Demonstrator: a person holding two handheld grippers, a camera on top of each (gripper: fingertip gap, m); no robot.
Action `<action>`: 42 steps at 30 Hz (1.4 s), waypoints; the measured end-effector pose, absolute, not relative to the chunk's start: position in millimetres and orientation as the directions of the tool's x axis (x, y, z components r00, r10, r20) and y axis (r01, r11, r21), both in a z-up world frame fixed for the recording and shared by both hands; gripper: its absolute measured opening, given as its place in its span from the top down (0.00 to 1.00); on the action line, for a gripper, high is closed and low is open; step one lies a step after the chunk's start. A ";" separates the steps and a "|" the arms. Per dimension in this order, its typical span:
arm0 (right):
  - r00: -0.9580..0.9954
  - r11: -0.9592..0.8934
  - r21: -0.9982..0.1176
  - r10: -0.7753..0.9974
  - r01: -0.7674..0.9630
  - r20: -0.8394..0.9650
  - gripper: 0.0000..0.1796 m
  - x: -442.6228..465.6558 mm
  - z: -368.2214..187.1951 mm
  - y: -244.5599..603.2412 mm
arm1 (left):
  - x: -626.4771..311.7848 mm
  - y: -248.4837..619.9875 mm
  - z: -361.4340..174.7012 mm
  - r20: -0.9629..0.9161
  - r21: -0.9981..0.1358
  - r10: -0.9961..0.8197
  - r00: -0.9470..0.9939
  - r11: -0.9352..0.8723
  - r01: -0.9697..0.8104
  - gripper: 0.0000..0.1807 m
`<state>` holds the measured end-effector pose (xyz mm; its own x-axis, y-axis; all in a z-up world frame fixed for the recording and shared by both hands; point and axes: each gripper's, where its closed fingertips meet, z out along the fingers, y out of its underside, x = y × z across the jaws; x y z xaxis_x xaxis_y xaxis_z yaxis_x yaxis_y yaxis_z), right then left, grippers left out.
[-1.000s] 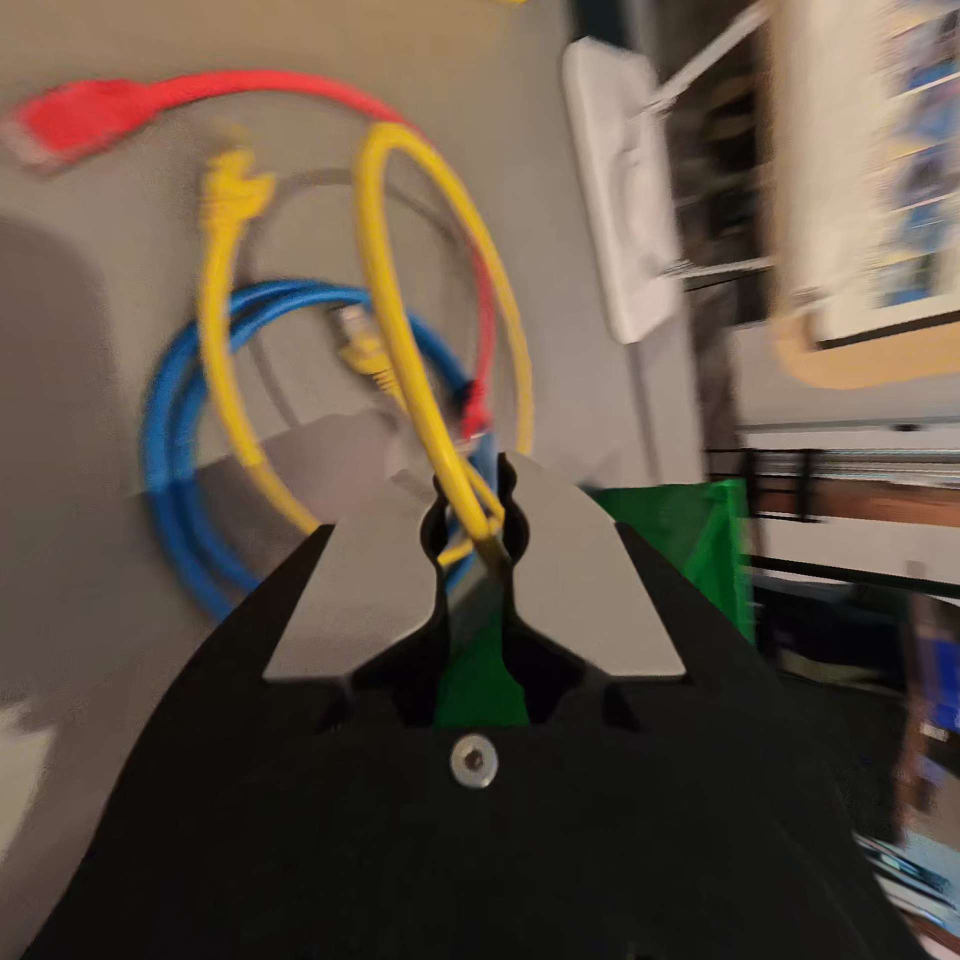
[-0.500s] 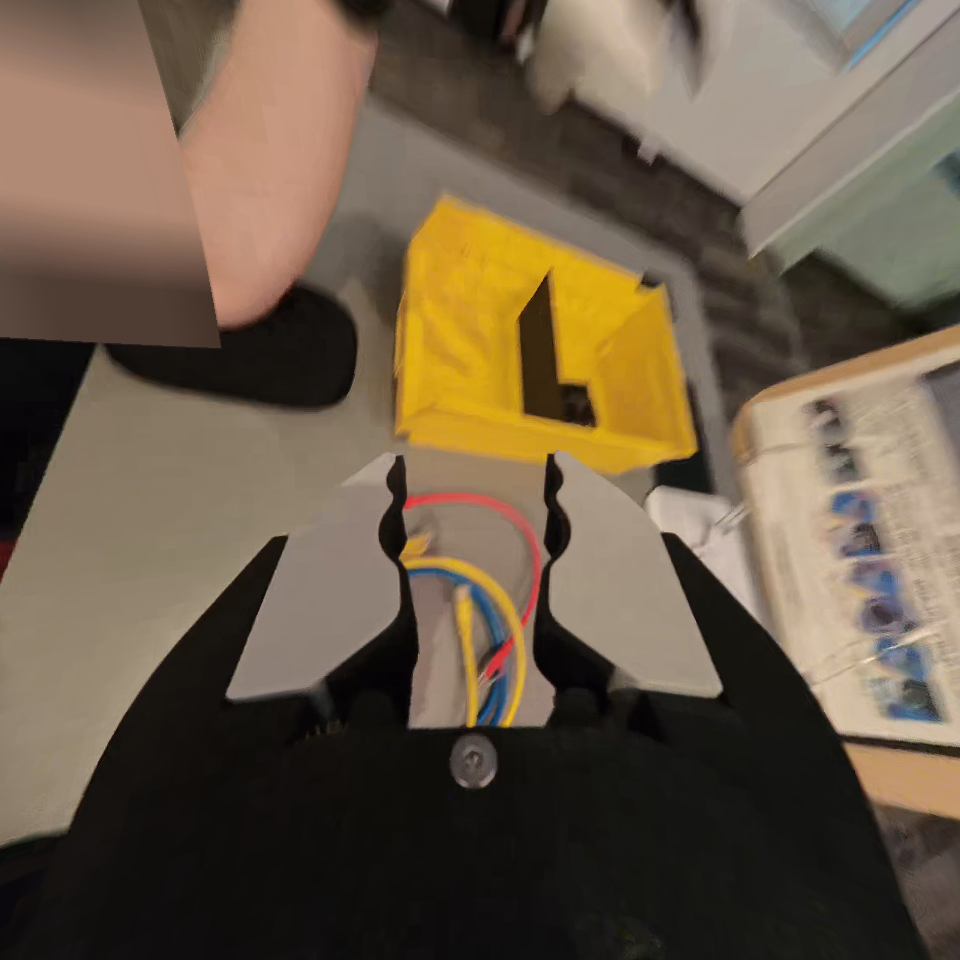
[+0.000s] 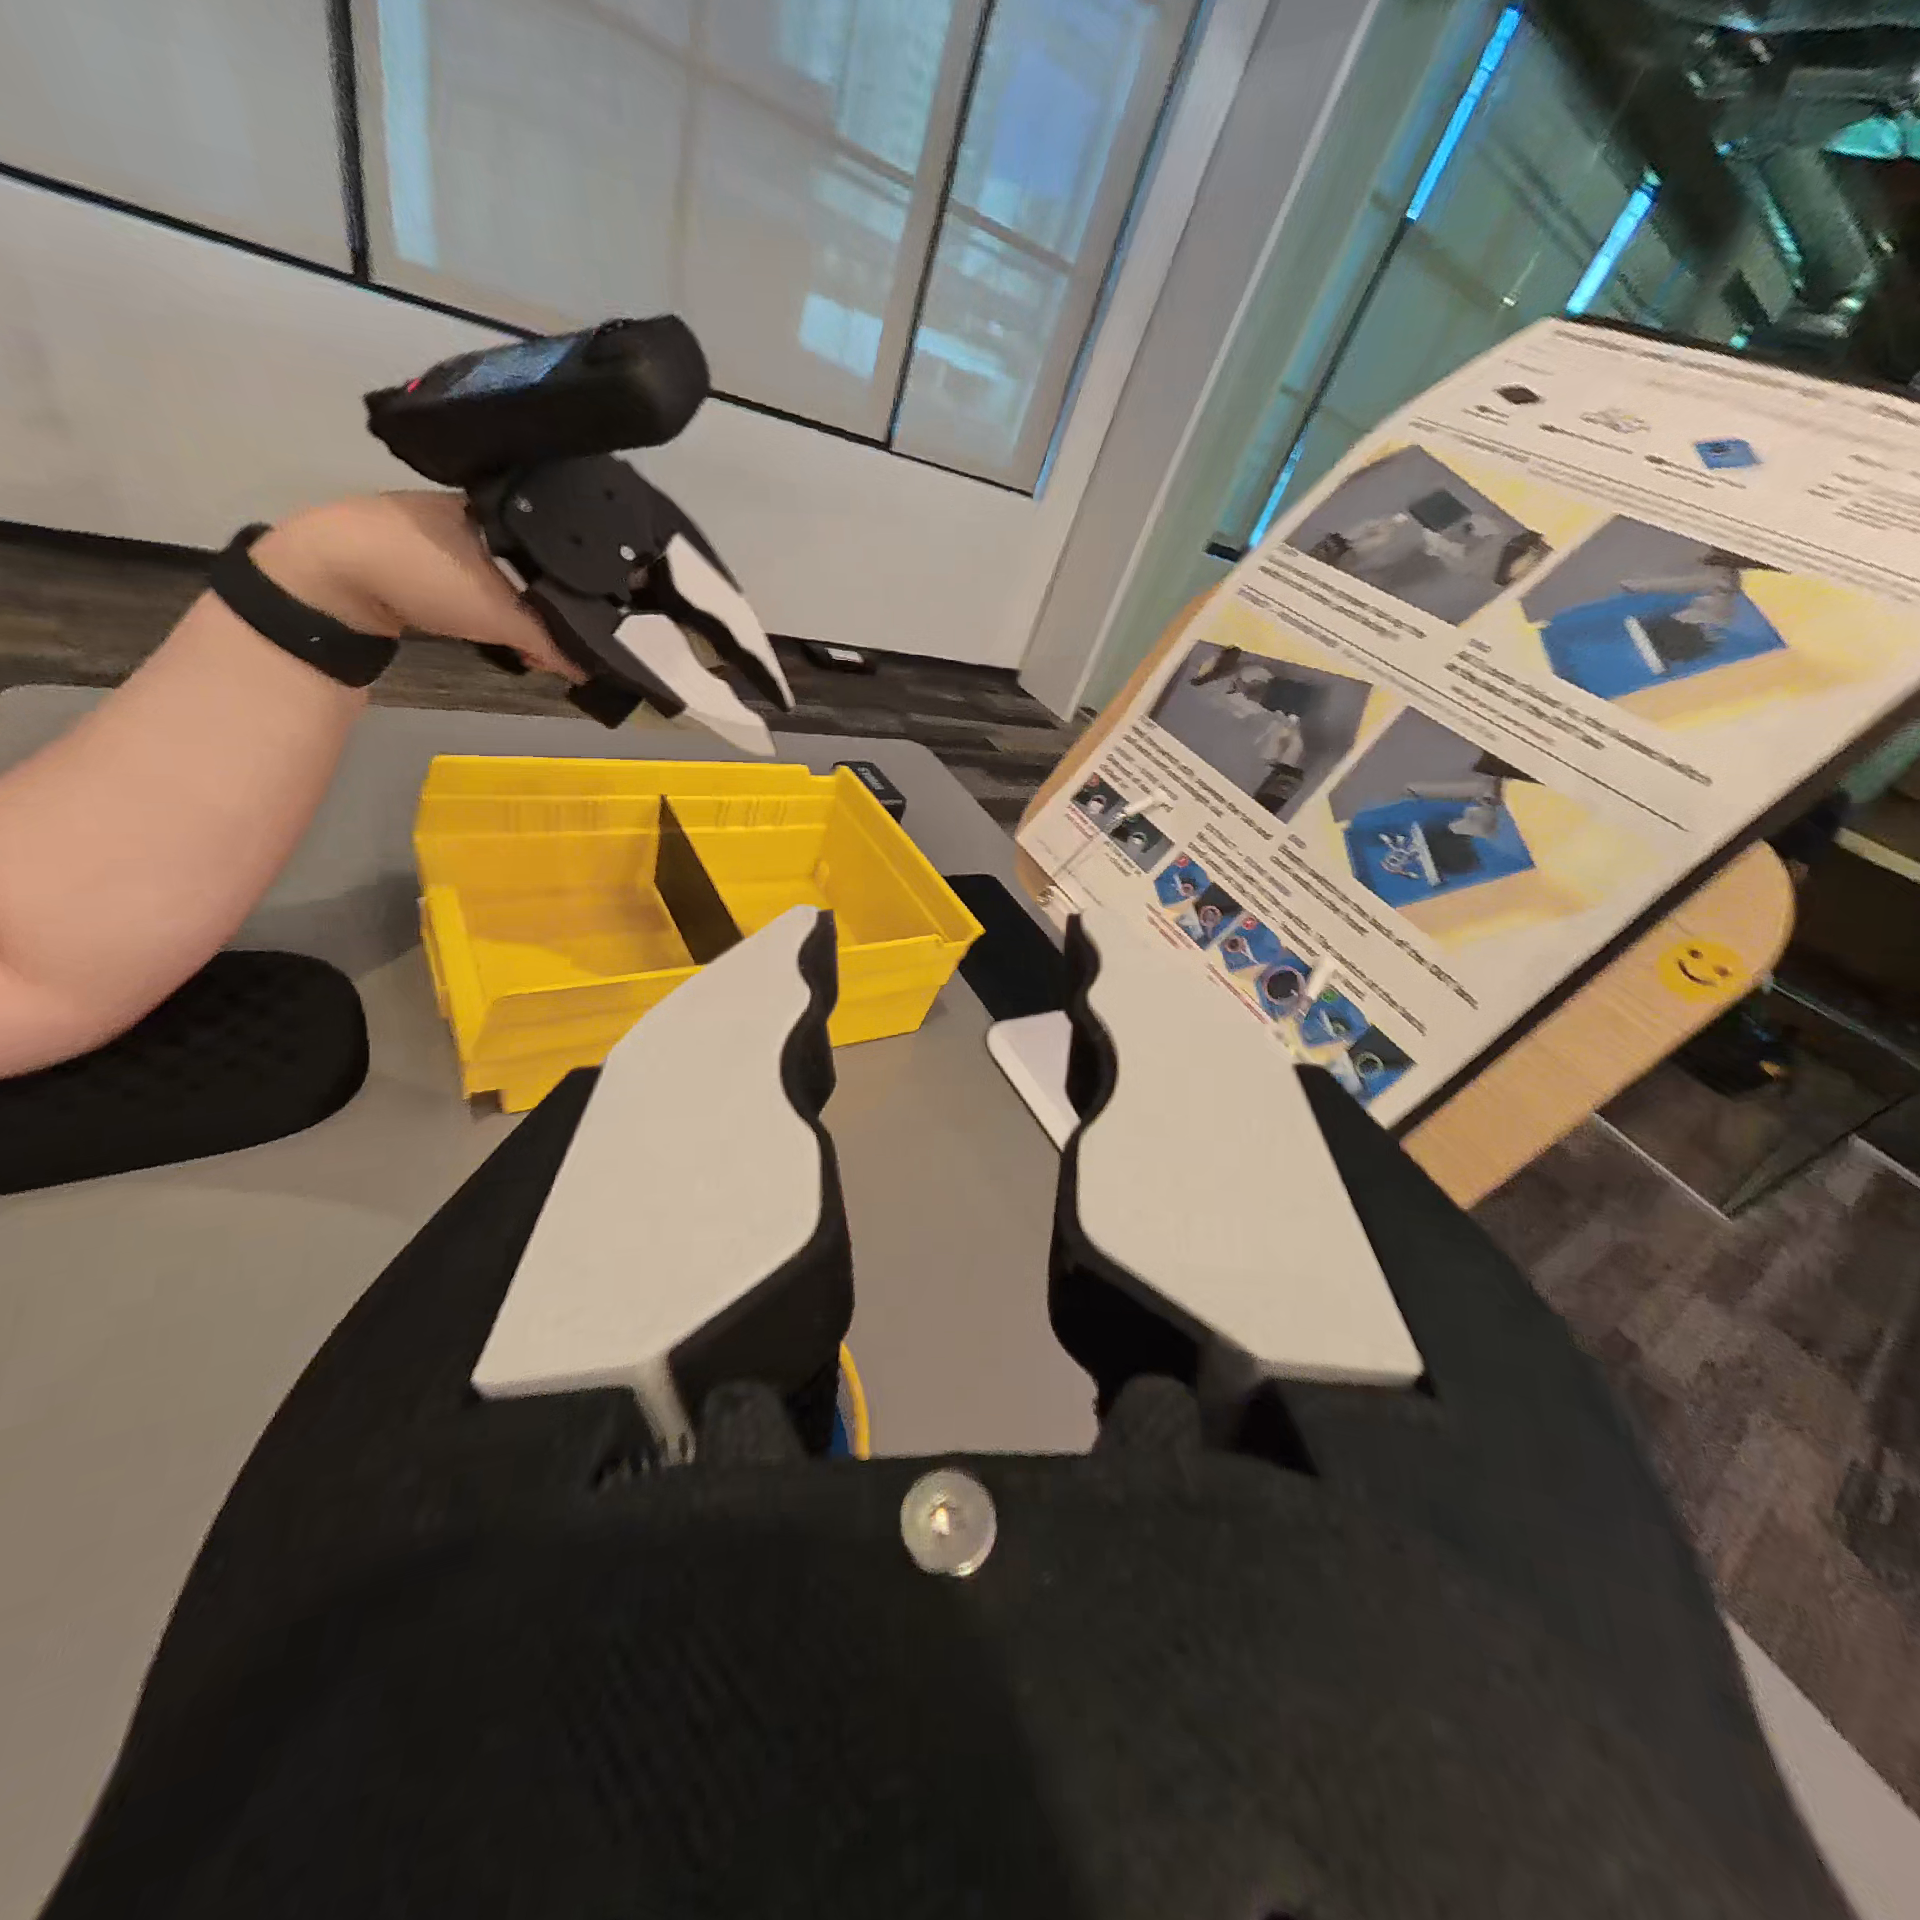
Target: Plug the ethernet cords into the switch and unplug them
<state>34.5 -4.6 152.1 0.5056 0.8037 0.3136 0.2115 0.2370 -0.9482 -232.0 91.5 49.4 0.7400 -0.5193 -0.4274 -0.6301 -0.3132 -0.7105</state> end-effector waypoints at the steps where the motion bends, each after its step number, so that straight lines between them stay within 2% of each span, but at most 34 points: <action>1: 0.536 0.224 -0.950 0.786 0.218 0.308 0.76 40.8 151.7 0.6 | -232.5 96.3 44.0 -0.380 -0.722 -0.513 0.770 -0.355 -0.594 0.82; 3: 0.559 0.229 -0.942 0.761 0.244 0.330 0.76 48.4 149.3 5.7 | -234.8 104.9 34.1 -0.272 -0.736 -0.487 0.830 -0.450 -0.505 0.74; 4: 0.550 0.243 -0.937 0.760 0.253 0.345 0.76 49.3 148.0 5.0 | -233.2 108.8 31.1 -0.227 -0.737 -0.488 0.843 -0.479 -0.476 0.75; 8: 0.507 0.276 -0.936 0.788 0.218 0.350 0.76 50.5 147.8 1.5 | -201.3 119.0 22.1 -0.251 -0.690 -0.721 0.646 -0.335 -0.642 0.76; 9: 0.510 0.267 -0.942 0.792 0.206 0.336 0.76 52.5 147.7 3.3 | -202.0 122.8 16.1 -0.282 -0.643 -0.755 0.592 -0.309 -0.701 0.76; 11: 0.514 0.248 -0.949 0.798 0.196 0.315 0.76 56.5 144.8 7.4 | -215.2 129.8 -4.4 -0.342 -0.474 -0.818 0.463 -0.275 -0.836 0.77; 13: 0.532 0.232 -0.950 0.788 0.210 0.310 0.76 62.1 140.6 13.6 | -232.3 124.8 -30.8 -0.281 -0.280 -0.899 0.337 -0.259 -0.925 0.80; 14: 0.541 0.222 -0.950 0.783 0.221 0.309 0.76 65.0 138.2 16.3 | -241.6 123.9 -41.9 -0.236 -0.200 -0.923 0.304 -0.260 -0.945 0.85; 15: 0.549 0.213 -0.950 0.777 0.229 0.307 0.76 67.5 136.3 18.4 | -249.3 124.6 -52.2 -0.193 -0.144 -0.938 0.288 -0.263 -0.954 0.84; 17: 0.556 0.208 -0.948 0.771 0.239 0.309 0.76 70.7 134.1 19.6 | -259.7 126.2 -71.1 -0.103 -0.075 -0.944 0.313 -0.306 -0.949 0.75; 19: 0.557 0.213 -0.946 0.768 0.244 0.316 0.76 72.4 133.6 18.7 | -268.0 132.8 -87.3 -0.075 -0.021 -0.943 0.323 -0.323 -0.946 0.61; 22: 0.558 0.218 -0.946 0.767 0.238 0.317 0.76 74.4 134.7 17.8 | -271.6 138.9 -106.0 -0.097 -0.005 -0.968 0.230 -0.230 -0.973 0.57; 24: 0.560 0.211 -0.949 0.768 0.236 0.310 0.76 75.2 134.5 18.9 | -273.6 137.2 -114.1 -0.092 0.004 -0.979 0.181 -0.182 -0.983 0.64; 26: 0.565 0.211 -0.947 0.763 0.242 0.314 0.76 75.7 133.8 21.1 | -274.1 137.4 -119.3 -0.087 0.003 -0.983 0.161 -0.162 -0.987 0.62; 28: 0.568 0.200 -0.947 0.762 0.252 0.312 0.76 75.2 131.3 23.6 | -272.8 139.9 -120.8 -0.094 -0.007 -0.985 0.148 -0.148 -0.989 0.59; 31: 0.564 0.188 -0.941 0.761 0.281 0.320 0.76 73.7 125.4 26.3 | -269.0 137.7 -123.5 -0.068 -0.034 -0.988 0.141 -0.139 -0.990 0.61; 35: 0.562 0.183 -0.935 0.758 0.303 0.331 0.76 71.8 122.4 28.7 | -272.3 136.6 -130.4 -0.054 -0.011 -0.990 0.132 -0.132 -0.991 0.62; 42: 0.548 0.177 -0.924 0.761 0.339 0.347 0.76 65.1 116.6 31.4 | -270.3 140.0 -141.9 -0.046 0.018 -0.992 0.119 -0.120 -0.993 0.58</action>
